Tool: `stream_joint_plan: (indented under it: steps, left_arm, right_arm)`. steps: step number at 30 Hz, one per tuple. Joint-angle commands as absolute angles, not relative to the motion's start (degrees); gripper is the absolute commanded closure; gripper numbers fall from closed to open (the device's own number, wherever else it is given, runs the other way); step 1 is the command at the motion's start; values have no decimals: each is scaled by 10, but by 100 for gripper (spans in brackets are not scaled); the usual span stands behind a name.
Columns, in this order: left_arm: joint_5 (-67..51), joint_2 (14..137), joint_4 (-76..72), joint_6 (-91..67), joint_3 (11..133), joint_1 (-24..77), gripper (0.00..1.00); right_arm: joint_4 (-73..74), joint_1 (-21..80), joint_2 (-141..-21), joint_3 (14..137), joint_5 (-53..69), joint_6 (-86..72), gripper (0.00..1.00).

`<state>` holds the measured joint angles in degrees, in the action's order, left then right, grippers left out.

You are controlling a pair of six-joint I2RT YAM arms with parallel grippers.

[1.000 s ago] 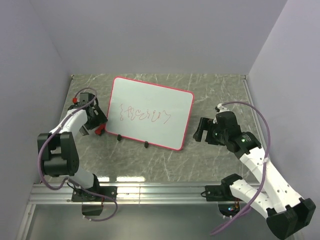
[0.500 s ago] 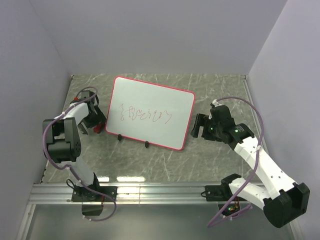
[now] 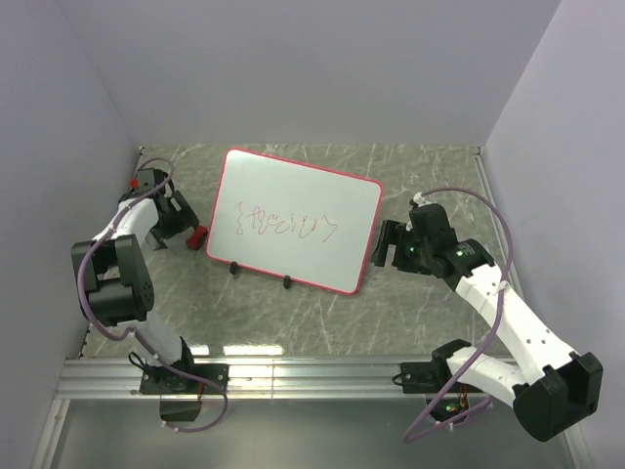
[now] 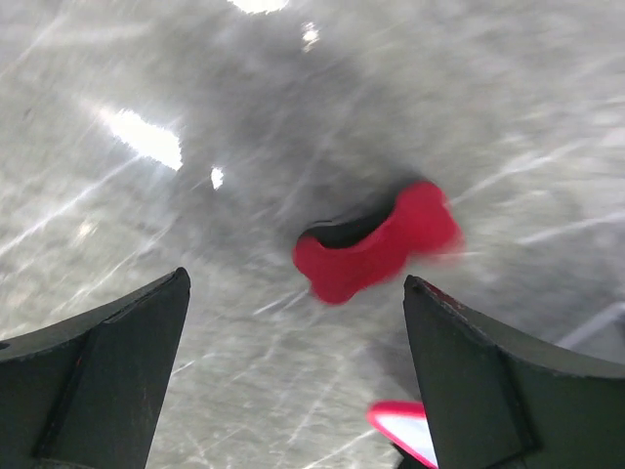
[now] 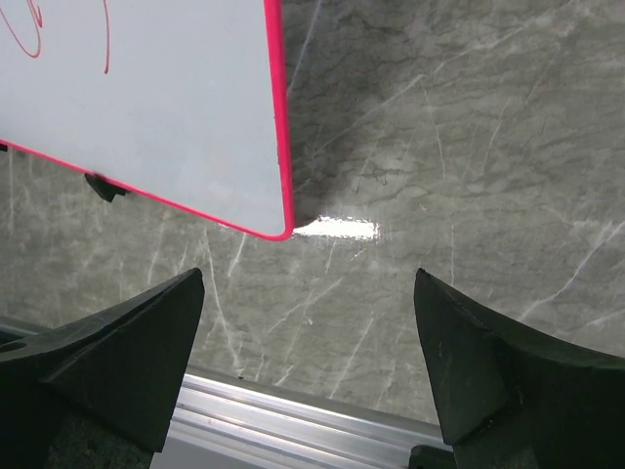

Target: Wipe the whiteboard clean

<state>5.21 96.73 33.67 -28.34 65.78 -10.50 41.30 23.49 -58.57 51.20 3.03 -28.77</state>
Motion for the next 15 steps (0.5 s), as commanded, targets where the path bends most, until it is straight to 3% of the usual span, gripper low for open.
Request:
stream_joint_plan:
  steps: [1,15]
  left_arm:
    - [6,953,314,-247,699,-104,4]
    - [-137,1023,294,-178,738,-101,7]
  right_arm:
    - [395,239,-588,543,30,-294,6]
    - [403,238,-567,525,13,-320,7]
